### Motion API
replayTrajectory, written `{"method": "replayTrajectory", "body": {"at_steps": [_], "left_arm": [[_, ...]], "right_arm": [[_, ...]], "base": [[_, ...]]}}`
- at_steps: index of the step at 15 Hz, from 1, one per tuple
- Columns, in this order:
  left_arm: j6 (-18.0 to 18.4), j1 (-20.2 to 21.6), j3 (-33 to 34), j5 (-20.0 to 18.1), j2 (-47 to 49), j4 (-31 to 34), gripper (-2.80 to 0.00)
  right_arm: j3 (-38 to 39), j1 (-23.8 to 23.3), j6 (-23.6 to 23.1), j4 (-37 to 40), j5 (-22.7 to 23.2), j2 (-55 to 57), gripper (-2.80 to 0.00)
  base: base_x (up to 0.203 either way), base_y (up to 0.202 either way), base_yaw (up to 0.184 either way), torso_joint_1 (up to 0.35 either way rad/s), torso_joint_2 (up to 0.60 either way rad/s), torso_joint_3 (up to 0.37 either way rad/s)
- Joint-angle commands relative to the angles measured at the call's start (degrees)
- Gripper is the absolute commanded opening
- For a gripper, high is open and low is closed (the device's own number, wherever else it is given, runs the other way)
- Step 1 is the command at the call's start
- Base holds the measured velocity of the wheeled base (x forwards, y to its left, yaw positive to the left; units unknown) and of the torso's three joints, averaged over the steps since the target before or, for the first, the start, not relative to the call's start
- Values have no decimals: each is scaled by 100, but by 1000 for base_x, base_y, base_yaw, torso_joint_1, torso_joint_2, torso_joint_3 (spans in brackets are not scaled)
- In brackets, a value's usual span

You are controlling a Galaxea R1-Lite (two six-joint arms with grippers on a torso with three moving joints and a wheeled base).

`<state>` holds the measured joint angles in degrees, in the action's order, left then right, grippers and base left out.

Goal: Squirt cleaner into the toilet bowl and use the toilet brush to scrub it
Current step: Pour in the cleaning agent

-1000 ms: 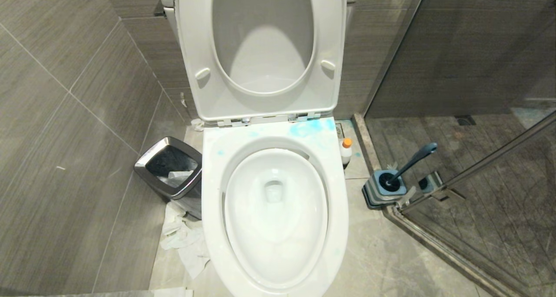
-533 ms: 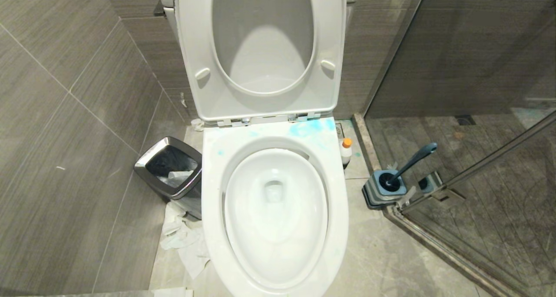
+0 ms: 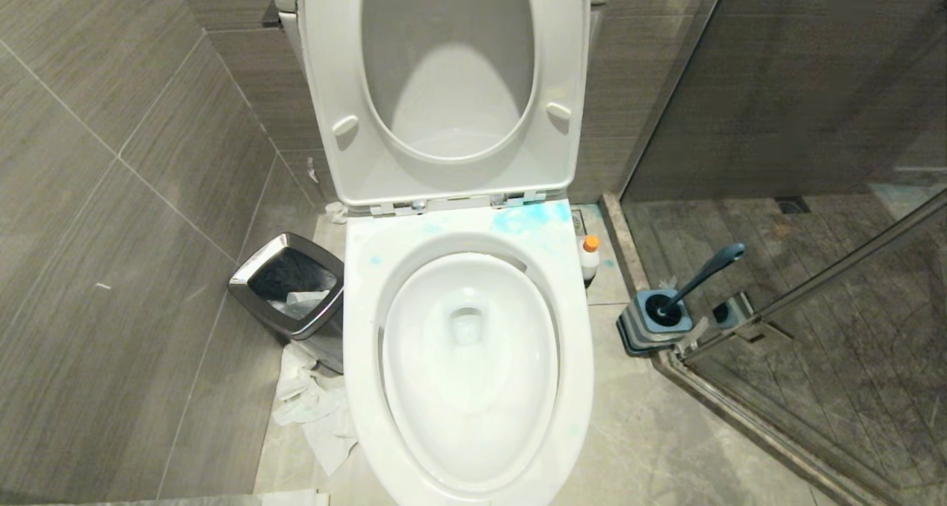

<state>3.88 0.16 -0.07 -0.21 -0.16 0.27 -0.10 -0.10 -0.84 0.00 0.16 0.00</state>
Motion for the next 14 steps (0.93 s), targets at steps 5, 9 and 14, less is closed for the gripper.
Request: {"method": "replayTrajectory", "body": {"at_steps": [5, 9, 14], "left_arm": [[-335, -7, -1, 30, 16, 8, -280], [-379, -7, 7, 36, 16, -36, -280], [-379, 2, 7, 31, 16, -36, -280]], "right_arm": [[1, 1, -4, 0, 2, 0, -280], [1, 1, -4, 0, 2, 0, -280], [1, 1, -4, 0, 2, 0, -280]], "base": [[0, 0, 0, 0, 0, 0], [0, 0, 0, 0, 0, 0], [0, 0, 0, 0, 0, 0]]}}
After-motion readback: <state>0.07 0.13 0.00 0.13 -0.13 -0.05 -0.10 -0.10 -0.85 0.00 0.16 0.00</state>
